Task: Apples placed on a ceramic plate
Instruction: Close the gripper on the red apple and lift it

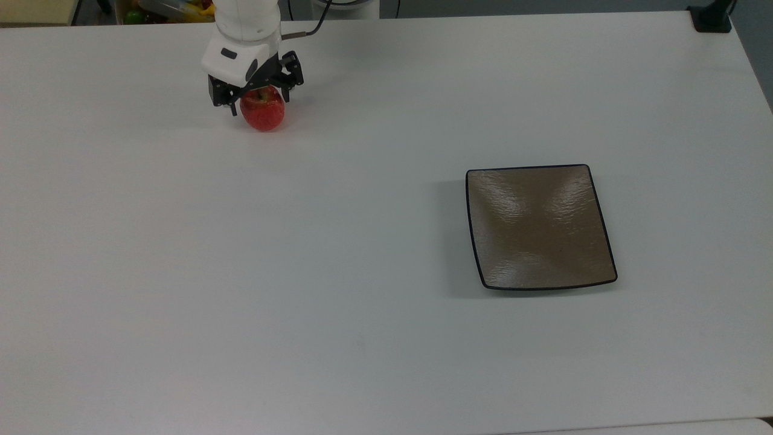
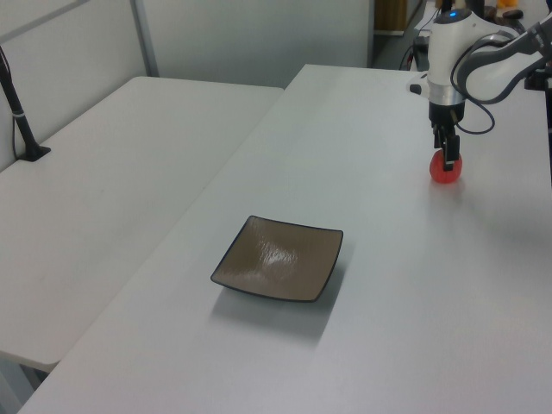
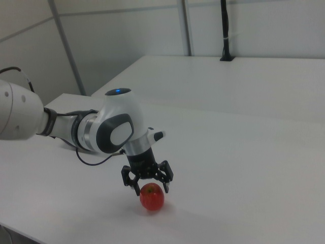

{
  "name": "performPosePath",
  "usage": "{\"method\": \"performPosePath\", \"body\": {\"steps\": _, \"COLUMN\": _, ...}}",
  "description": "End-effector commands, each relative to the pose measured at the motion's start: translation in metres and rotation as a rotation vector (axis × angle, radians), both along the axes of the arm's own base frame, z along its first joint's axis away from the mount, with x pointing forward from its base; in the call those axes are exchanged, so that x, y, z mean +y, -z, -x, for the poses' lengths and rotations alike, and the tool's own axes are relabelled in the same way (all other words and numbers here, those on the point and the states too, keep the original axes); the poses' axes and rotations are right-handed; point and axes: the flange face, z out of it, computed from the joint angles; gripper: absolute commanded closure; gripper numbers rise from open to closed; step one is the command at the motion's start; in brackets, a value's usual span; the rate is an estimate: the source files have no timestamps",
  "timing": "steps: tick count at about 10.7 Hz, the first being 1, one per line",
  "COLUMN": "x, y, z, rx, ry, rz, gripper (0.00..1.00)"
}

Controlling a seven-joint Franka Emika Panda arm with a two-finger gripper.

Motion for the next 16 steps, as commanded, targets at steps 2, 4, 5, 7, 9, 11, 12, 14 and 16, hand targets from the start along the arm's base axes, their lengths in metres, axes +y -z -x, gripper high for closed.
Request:
{"method": "performPosePath", "body": {"steps": 2, "x": -0.004, "y": 0.026, "z": 0.004, "rx": 0.001, "ry": -0.048, "rz": 0.016, "gripper": 0.0}}
{"method": "performPosePath", "body": {"steps": 4, "x": -0.004, "y": 0.028, "z": 0.005, "rx": 0.005, "ry": -0.047, "rz": 0.015, "gripper": 0.04}}
{"method": "performPosePath", "body": {"steps": 5, "x": -0.003, "y": 0.028, "z": 0.006, "rx": 0.007, "ry": -0.048, "rz": 0.015, "gripper": 0.24}}
{"method": "performPosePath", "body": {"steps": 7, "x": -0.004, "y": 0.025, "z": 0.005, "rx": 0.0, "ry": -0.043, "rz": 0.016, "gripper": 0.66}}
{"method": "performPosePath", "body": {"steps": 9, "x": -0.005, "y": 0.006, "z": 0.005, "rx": -0.016, "ry": -0.025, "rz": 0.016, "gripper": 0.66}}
{"method": "performPosePath", "body": {"steps": 11, "x": -0.007, "y": -0.027, "z": -0.003, "rx": 0.006, "ry": -0.007, "rz": 0.024, "gripper": 0.66}}
{"method": "performPosePath", "body": {"steps": 12, "x": -0.006, "y": -0.048, "z": -0.006, "rx": 0.011, "ry": 0.001, "rz": 0.025, "gripper": 0.66}}
{"method": "performPosePath", "body": {"steps": 14, "x": -0.002, "y": -0.093, "z": -0.017, "rx": 0.037, "ry": 0.024, "rz": 0.013, "gripper": 0.66}}
{"method": "performPosePath", "body": {"steps": 16, "x": 0.007, "y": -0.148, "z": -0.027, "rx": 0.051, "ry": 0.054, "rz": -0.035, "gripper": 0.65}}
